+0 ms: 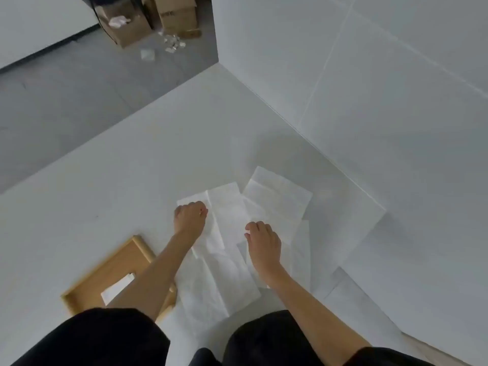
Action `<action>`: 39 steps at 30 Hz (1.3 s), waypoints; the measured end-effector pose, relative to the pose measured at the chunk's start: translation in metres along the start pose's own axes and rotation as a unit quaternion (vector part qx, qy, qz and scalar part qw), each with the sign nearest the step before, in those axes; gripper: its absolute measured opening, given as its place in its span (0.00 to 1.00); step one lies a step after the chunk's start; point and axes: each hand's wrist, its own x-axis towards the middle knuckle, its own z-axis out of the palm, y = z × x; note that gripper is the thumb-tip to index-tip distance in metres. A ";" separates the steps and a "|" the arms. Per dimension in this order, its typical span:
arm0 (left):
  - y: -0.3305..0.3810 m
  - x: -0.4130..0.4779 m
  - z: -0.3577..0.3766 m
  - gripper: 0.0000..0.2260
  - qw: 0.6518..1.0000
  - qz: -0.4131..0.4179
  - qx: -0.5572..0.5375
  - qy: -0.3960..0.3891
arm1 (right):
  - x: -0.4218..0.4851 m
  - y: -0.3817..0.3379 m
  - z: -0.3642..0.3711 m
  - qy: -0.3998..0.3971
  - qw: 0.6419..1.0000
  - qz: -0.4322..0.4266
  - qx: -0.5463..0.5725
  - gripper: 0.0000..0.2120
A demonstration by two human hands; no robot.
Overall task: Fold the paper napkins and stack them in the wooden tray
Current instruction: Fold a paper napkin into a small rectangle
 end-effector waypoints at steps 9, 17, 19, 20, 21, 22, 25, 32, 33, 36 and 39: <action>-0.003 0.073 0.016 0.19 0.996 0.009 -0.083 -0.039 | 0.027 -0.022 0.025 -0.057 0.990 0.115 0.065 0.11; -0.005 0.092 0.025 0.14 0.998 0.020 -0.031 -0.050 | 0.024 -0.051 0.048 -0.137 0.944 0.281 0.102 0.23; -0.006 0.093 0.025 0.12 0.997 0.020 -0.027 -0.064 | 0.029 -0.059 0.050 -0.128 0.932 0.313 0.130 0.22; -0.007 0.093 0.024 0.11 0.997 0.025 -0.027 -0.067 | 0.031 -0.062 0.051 -0.118 0.924 0.333 0.149 0.20; -0.008 0.092 0.023 0.10 0.997 0.031 -0.028 -0.070 | 0.033 -0.064 0.052 -0.109 0.914 0.351 0.169 0.19; -0.009 0.091 0.021 0.09 0.996 0.042 -0.036 -0.069 | 0.034 -0.066 0.051 -0.101 0.905 0.368 0.189 0.17; -0.015 0.080 0.010 0.07 0.990 0.071 -0.099 -0.069 | 0.032 -0.068 0.047 -0.078 0.888 0.389 0.233 0.12; -0.028 0.022 -0.046 0.12 0.931 -0.013 -0.363 -0.047 | 0.017 -0.057 0.007 0.056 0.906 0.238 0.345 0.03; -0.029 0.011 -0.053 0.14 0.917 -0.030 -0.397 -0.027 | 0.016 -0.057 -0.001 0.065 0.904 0.217 0.363 0.03; -0.038 -0.034 -0.072 0.16 0.865 -0.073 -0.495 0.037 | 0.011 -0.063 -0.027 0.109 0.904 0.111 0.398 0.05; -0.054 -0.090 -0.090 0.19 0.805 -0.111 -0.572 0.115 | 0.007 -0.079 -0.052 0.130 0.882 -0.031 0.451 0.10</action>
